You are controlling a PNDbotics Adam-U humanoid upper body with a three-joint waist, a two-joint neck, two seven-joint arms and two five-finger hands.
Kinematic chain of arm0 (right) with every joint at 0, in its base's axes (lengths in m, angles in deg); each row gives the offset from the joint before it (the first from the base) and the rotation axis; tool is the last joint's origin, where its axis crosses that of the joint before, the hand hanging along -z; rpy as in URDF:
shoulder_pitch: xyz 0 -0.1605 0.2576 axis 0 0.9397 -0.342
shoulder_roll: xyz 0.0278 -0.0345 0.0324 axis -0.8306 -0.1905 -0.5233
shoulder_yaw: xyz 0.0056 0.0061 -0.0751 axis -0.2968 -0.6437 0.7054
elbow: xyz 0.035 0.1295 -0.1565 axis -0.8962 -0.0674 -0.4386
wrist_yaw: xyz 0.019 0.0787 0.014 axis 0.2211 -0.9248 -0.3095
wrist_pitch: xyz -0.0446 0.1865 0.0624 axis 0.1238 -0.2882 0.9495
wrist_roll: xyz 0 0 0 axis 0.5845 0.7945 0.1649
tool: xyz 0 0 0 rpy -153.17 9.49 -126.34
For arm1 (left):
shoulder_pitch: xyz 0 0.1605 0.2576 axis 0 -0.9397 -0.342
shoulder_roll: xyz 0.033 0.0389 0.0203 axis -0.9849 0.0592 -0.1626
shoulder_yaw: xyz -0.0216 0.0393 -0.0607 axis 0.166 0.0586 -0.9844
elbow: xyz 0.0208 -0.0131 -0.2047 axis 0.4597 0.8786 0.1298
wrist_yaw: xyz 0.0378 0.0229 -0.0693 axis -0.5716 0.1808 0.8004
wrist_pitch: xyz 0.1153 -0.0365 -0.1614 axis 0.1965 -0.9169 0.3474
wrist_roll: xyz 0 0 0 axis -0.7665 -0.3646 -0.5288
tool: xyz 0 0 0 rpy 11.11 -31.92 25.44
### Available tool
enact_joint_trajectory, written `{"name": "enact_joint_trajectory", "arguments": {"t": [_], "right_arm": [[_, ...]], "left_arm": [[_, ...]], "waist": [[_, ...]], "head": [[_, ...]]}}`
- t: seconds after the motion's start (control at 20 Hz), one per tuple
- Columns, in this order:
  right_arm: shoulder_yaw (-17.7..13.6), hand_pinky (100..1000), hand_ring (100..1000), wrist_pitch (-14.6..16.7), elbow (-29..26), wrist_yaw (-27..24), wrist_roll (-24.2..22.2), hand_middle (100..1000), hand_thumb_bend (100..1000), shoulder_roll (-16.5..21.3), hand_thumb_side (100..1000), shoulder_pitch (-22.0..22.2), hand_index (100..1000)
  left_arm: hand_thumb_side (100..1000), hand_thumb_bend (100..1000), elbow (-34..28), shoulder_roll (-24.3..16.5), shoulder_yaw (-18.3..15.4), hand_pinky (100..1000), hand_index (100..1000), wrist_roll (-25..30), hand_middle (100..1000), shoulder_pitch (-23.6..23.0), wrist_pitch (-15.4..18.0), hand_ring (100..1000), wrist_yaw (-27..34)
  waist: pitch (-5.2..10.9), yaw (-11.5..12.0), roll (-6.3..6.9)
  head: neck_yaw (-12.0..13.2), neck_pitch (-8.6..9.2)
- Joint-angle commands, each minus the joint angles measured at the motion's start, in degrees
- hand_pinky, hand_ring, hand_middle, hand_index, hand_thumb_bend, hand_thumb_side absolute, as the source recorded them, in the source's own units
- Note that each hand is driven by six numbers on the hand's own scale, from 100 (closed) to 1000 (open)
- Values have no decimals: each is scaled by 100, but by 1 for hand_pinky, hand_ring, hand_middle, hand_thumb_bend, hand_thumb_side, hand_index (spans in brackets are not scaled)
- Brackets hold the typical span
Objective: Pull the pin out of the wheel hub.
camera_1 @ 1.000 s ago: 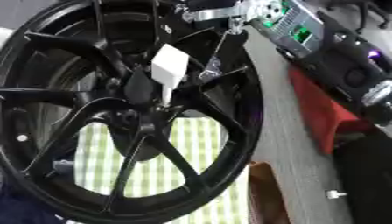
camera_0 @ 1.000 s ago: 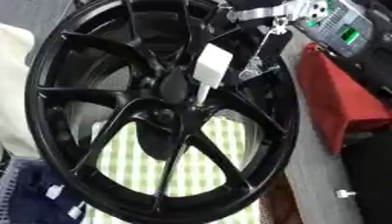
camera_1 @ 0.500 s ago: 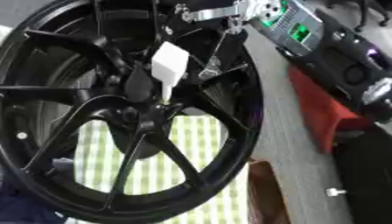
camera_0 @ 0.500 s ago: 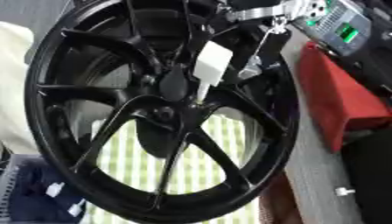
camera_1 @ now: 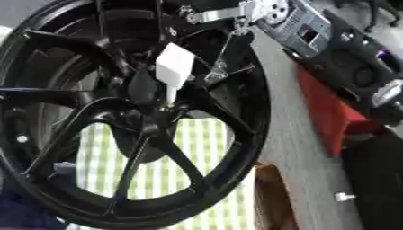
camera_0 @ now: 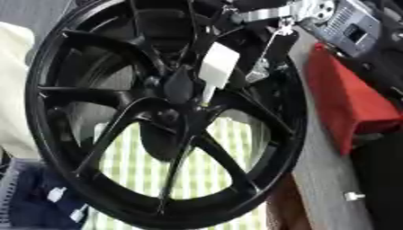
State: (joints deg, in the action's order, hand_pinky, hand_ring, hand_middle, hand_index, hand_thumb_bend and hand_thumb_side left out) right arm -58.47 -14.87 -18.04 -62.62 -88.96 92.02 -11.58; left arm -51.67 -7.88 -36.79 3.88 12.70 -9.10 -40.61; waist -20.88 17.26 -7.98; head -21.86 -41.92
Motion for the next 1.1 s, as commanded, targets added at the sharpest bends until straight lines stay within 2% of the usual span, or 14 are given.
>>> {"name": "enact_joint_trajectory", "arguments": {"t": [0.05, 0.45, 1.1], "right_arm": [[-107, 779, 789, 1112, -67, -60, -1049, 650, 465, 192, 100, -107, 775], [-91, 769, 779, 1065, -69, -138, -1049, 617, 440, 194, 100, -114, 750], [-40, 754, 746, 890, -76, -248, -1049, 506, 384, 219, 100, -70, 661]], "left_arm": [[707, 368, -97, -58, -7, 707, 758, -2, 536, 56, -19, 608, 3], [704, 372, -97, -53, -8, 708, 758, 0, 536, 60, -30, 608, -4], [698, 380, -93, -47, -11, 707, 757, -17, 535, 71, -53, 606, -7]], "waist": [[144, -12, 26], [165, 0, 15], [176, 19, 10]], "head": [[-27, -10], [-33, 10], [-48, -13]]}}
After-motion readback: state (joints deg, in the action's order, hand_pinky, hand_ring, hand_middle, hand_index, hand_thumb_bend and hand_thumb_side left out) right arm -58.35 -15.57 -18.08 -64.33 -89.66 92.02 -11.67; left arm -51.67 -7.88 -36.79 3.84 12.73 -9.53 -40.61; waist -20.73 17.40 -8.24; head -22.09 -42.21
